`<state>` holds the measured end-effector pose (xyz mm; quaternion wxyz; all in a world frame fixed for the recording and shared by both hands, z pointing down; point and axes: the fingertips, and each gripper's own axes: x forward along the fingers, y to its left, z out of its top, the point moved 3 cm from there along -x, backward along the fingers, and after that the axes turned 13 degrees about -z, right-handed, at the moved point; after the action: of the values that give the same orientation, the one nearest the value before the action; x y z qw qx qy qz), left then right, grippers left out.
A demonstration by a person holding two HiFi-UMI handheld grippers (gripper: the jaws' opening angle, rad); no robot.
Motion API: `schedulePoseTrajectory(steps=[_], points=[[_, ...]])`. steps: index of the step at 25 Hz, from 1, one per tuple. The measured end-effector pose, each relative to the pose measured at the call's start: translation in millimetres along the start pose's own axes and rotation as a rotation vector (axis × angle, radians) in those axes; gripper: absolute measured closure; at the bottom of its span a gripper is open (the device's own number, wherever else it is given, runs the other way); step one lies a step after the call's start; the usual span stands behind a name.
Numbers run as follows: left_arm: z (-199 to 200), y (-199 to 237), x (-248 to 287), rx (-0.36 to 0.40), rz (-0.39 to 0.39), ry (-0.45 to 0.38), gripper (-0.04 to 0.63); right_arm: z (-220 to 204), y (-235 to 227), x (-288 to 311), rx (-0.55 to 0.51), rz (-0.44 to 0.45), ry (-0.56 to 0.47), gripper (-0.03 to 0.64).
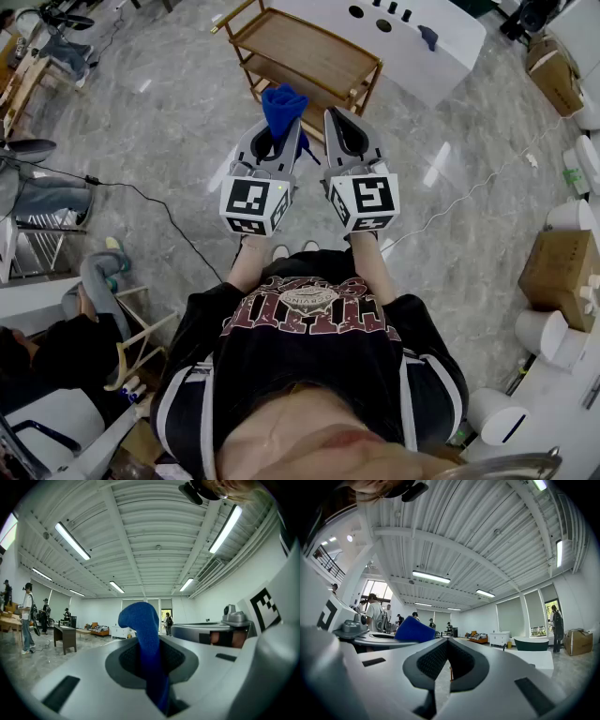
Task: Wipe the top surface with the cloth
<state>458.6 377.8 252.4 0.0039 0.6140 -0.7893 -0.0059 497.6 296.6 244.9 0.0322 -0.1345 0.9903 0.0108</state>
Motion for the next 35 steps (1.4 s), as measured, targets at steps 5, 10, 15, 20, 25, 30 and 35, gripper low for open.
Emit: schedulePoseTrajectory(steps=[5, 10, 15, 20, 25, 30, 35], points=[[-3, 0, 10, -0.001, 0.006, 0.005, 0.495, -3, -8, 6, -0.002, 0.007, 0.000, 0.598], [-3, 3, 20, -0.001, 0.021, 0.010, 0.495, -4, -18, 12, 0.010, 0.016, -0.004, 0.598], [-8, 5, 29, -0.009, 0.047, 0.010, 0.495, -9, -23, 19, 0.010, 0.042, -0.002, 0.598], [-18, 19, 34, -0.026, 0.073, 0.021, 0.495, -21, -18, 38, 0.004, 0.069, 0.013, 0.598], [-19, 52, 41, -0.033, 0.085, 0.017, 0.495, -26, -6, 71, -0.013, 0.084, 0.017, 0.598], [-20, 100, 54, -0.036, 0.058, 0.011, 0.495, -28, 6, 117, -0.012, 0.057, 0.011, 0.598], [-14, 158, 67, -0.029, 0.014, 0.014, 0.495, -26, 29, 170, -0.016, 0.031, 0.003, 0.598]])
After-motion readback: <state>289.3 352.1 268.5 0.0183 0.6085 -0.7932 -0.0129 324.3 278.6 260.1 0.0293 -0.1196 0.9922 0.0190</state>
